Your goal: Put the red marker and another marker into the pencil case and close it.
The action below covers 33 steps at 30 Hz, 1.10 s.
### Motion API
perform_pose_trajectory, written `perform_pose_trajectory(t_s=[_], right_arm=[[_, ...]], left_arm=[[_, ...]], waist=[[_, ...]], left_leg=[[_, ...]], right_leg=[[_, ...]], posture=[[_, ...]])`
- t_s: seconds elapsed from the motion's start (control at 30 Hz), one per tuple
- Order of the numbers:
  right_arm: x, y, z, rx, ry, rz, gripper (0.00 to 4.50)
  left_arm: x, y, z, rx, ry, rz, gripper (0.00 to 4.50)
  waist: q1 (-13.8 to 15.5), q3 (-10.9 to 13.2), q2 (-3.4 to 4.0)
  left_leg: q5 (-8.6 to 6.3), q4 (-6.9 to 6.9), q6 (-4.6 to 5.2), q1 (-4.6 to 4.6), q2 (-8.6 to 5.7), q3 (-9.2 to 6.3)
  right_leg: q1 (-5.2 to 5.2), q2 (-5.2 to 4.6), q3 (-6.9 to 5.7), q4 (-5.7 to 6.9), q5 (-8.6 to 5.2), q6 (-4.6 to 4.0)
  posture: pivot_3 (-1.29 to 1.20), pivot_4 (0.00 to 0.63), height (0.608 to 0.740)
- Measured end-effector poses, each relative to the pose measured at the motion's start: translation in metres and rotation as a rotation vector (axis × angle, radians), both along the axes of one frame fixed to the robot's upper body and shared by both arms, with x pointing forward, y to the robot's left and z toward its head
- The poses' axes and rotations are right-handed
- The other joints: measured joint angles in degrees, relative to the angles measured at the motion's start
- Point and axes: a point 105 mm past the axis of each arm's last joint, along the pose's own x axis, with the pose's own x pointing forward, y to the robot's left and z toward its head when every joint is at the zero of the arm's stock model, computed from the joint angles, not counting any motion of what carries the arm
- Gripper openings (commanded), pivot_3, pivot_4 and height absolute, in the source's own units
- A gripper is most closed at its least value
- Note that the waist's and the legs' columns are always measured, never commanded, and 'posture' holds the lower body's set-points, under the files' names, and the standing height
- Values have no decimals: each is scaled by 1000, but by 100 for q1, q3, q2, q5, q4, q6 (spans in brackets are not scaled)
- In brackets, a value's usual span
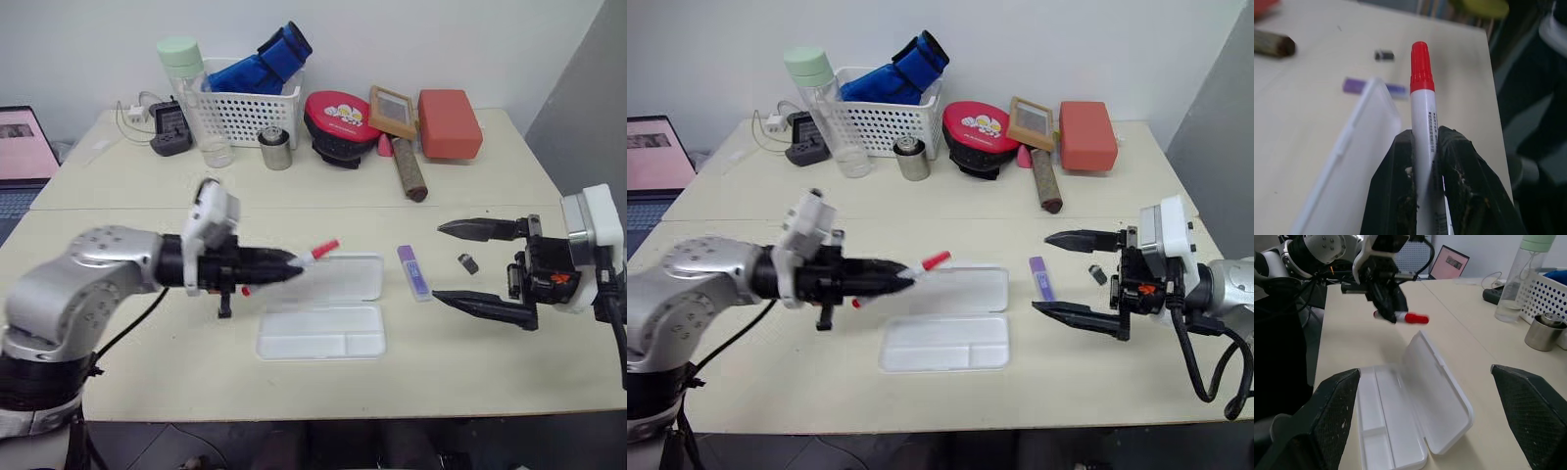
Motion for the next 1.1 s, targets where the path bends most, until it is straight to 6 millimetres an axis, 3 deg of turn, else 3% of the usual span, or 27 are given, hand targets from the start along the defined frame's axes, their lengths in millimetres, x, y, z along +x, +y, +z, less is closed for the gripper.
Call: perform_pose_trajectory(t_s=[0.17, 0.37, 0.77, 0.8, 1.1], right_arm=[[-3, -2, -4, -12, -2, -25, 4500], [-6, -2, -3, -18, -20, -45, 4500], [-7, 0, -4, -7, -21, -60, 4500], [-7, 0, -4, -7, -21, -61, 4500], [-7, 0, -5, -6, -15, -64, 4500]], left_arm=[[13, -2, -43, 157, -2, -47, 418], [24, -10, -53, 181, -19, -101, 418], [24, -22, -66, 187, 15, -134, 418], [24, -22, -66, 188, 20, -132, 1118], [23, -26, -67, 181, 31, -131, 2742]], waist=[[-10, 0, 0], [8, 1, -2], [-6, 2, -3], [-6, 2, -4], [-6, 2, -3]], left_leg=[[0, -2, 1, 0, -1, 3], [0, 1, 2, -8, -5, -2], [1, 3, 4, -6, -3, -3], [1, 3, 4, -6, -3, -4], [2, 3, 4, -6, -3, -5]], right_leg=[[-3, 0, 0, 0, 1, 1], [-4, -2, -4, -3, 1, 3], [-3, -2, -4, 0, 2, 4], [-3, -2, -5, 0, 2, 4], [-3, -2, -5, 0, 2, 4]], posture=[[0, 150, 740], [0, 150, 740], [0, 150, 740], [0, 150, 740], [0, 150, 740]])
